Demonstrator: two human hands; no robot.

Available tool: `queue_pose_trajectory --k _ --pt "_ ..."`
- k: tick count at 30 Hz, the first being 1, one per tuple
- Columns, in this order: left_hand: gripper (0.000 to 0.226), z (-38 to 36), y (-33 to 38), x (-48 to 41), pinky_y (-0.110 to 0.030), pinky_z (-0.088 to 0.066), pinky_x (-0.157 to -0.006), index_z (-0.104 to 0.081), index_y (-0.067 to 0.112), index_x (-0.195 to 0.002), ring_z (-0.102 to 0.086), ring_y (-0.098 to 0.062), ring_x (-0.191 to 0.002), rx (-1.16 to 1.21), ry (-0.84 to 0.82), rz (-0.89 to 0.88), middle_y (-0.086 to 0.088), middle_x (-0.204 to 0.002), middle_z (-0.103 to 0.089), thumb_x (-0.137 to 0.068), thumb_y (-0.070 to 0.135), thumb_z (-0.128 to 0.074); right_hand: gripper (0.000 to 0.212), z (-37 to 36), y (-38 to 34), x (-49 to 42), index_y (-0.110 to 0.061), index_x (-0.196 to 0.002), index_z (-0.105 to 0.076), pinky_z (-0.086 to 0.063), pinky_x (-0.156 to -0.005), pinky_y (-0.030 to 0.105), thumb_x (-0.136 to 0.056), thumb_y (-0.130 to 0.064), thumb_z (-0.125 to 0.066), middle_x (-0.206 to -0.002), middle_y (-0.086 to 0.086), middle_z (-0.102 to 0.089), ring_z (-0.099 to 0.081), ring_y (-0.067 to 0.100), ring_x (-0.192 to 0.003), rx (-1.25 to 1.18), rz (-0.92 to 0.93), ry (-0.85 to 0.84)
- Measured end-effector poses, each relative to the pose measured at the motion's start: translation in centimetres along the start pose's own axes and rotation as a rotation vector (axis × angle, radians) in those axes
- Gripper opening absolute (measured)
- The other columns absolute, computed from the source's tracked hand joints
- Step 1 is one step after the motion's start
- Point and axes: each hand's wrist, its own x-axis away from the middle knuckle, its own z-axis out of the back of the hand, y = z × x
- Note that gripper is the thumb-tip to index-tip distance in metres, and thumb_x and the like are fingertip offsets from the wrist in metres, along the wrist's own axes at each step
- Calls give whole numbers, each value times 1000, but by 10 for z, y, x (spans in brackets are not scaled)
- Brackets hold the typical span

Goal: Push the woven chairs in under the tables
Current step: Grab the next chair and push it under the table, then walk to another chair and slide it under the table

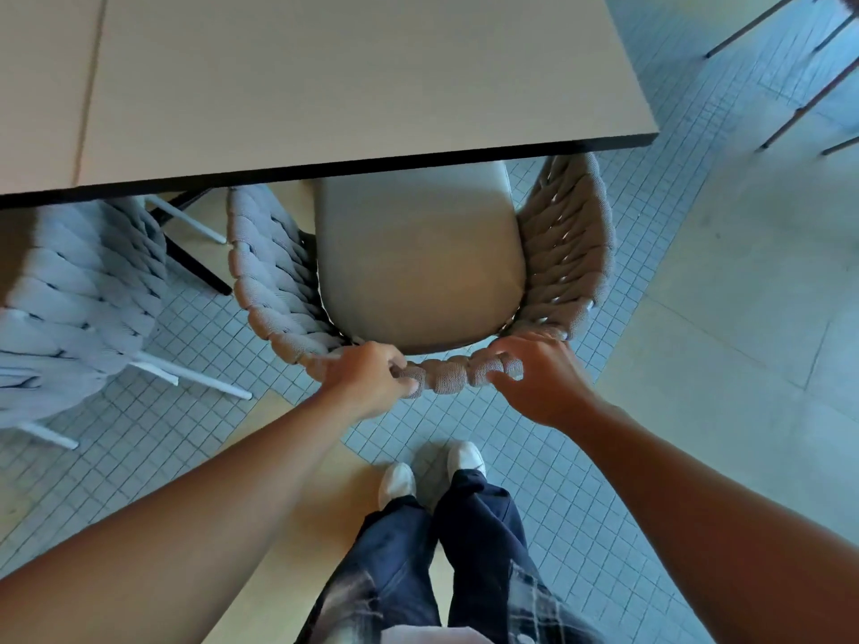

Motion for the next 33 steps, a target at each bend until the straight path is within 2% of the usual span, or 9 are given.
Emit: queue_pose_trajectory --k 3,6,11,18,21,25,28,31,33 --pt "29 9 19 4 -26 -56 -65 -66 24 -106 -64 -16 -77 65 -30 -72 5 -100 -69 -82 38 -73 30 12 6 12 -32 -109 -69 -53 -80 40 -80 -35 -61 -105 -10 -70 -62 17 -93 -118 -66 63" --pt "23 13 42 10 -14 -44 -42 -65 21 -105 -59 -11 -62 122 -44 -146 4 -92 -69 -85 32 -72 32 32 20 25 -31 -115 -68 -52 -81 34 -84 -23 -69 -103 -10 -69 -61 14 -85 -189 -133 105" --pt "26 5 79 6 -21 -45 -59 -68 18 -106 -56 -9 -66 161 -67 -220 13 -73 -57 -83 29 -74 36 65 57 42 -25 -124 -65 -43 -80 27 -89 -26 -69 -111 -1 -70 -62 16 -85 -220 -281 63" --pt "20 -14 161 -13 -15 -34 -56 -68 20 -101 -48 0 -62 136 -63 -303 13 -66 -52 -83 28 -73 36 116 134 52 -29 -122 -65 -38 -83 23 -87 -29 -71 -109 -3 -71 -63 16 -83 -275 -410 145" --pt "19 -24 207 -24 -16 -39 -62 -69 23 -99 -54 -2 -68 119 -38 -321 12 -70 -58 -82 30 -73 37 141 182 51 -31 -123 -65 -41 -83 25 -87 -30 -72 -109 -4 -70 -63 15 -85 -309 -448 159" --pt "19 -41 272 -42 -17 -42 -64 -69 24 -100 -58 -2 -71 150 -3 -305 11 -76 -66 -82 29 -72 38 180 247 40 -31 -125 -63 -38 -81 24 -88 -30 -71 -110 -4 -69 -62 15 -87 -318 -437 157" --pt "22 -56 324 -55 -17 -42 -62 -69 21 -104 -55 -1 -68 167 33 -302 14 -70 -59 -84 30 -70 39 217 292 24 -31 -126 -62 -40 -82 25 -89 -30 -70 -111 -5 -68 -62 15 -89 -326 -414 140" --pt "22 -63 367 -69 -29 -56 -74 -69 23 -102 -64 -9 -80 206 58 -287 12 -79 -64 -81 31 -71 39 254 325 5 -31 -127 -62 -43 -84 26 -89 -30 -70 -112 -4 -68 -63 15 -90 -310 -363 142" --pt "22 -64 389 -77 -34 -58 -79 -68 23 -100 -65 -14 -83 237 70 -285 12 -81 -65 -80 32 -71 39 276 340 -9 -29 -127 -63 -42 -83 25 -89 -29 -70 -112 -3 -68 -64 15 -88 -304 -328 146"
